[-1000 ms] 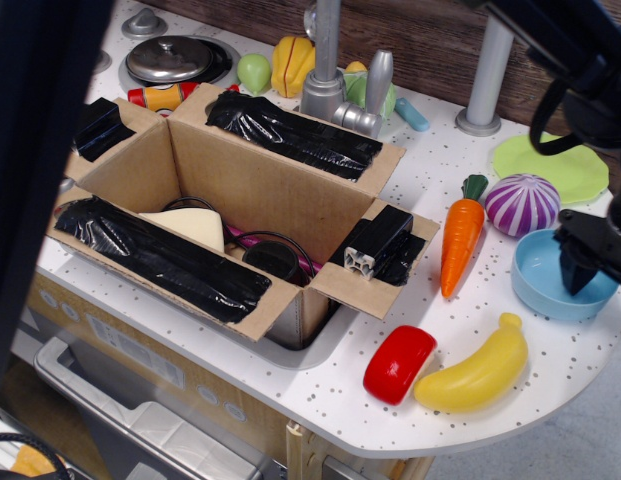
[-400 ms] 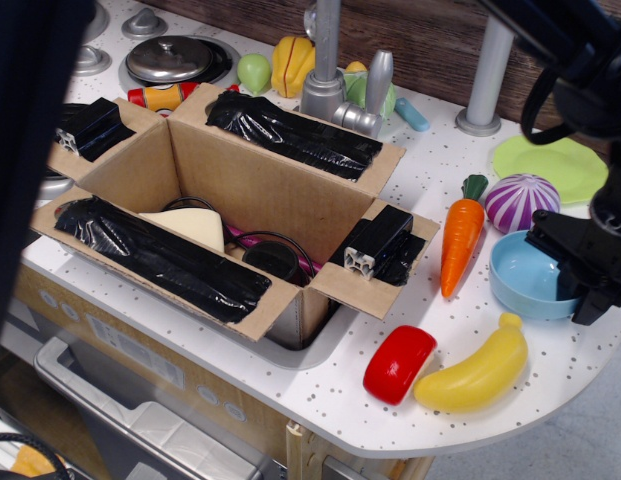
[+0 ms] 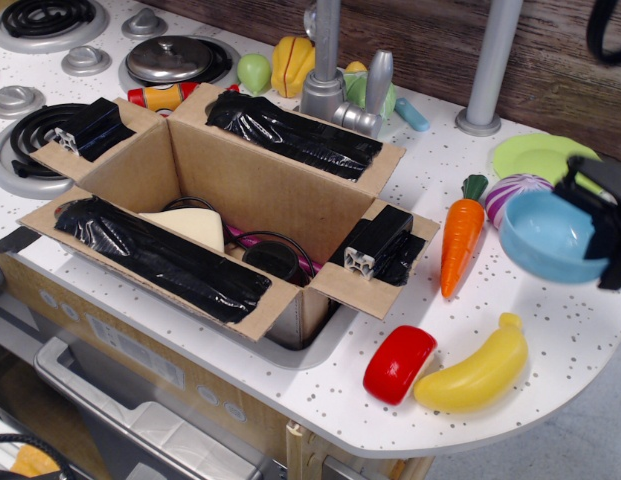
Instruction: Pick up bowl and put in small4fbox
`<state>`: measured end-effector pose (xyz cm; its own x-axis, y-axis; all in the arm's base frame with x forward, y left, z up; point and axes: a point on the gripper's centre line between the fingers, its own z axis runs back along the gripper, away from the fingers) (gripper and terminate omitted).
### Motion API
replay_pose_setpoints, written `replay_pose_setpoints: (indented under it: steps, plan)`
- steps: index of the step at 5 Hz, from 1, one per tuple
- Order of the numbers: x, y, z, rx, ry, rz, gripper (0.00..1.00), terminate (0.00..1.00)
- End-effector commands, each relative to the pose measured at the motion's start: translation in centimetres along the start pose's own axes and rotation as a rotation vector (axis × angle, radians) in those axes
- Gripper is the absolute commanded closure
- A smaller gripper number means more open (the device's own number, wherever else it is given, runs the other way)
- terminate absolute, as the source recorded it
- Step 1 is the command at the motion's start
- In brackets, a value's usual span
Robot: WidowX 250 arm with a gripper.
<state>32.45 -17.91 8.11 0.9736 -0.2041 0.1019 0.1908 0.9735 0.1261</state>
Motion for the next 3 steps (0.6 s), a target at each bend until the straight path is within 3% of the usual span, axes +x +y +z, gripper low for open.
replay_pose_setpoints:
  steps: [1, 3]
  plan:
    - [0.0, 7.8, 5.6, 0.081, -0.081, 0.145, 1.00, 0.00]
    - [-2.6, 16.2, 6.1, 0.152, -0.052, 0.273, 1.00, 0.00]
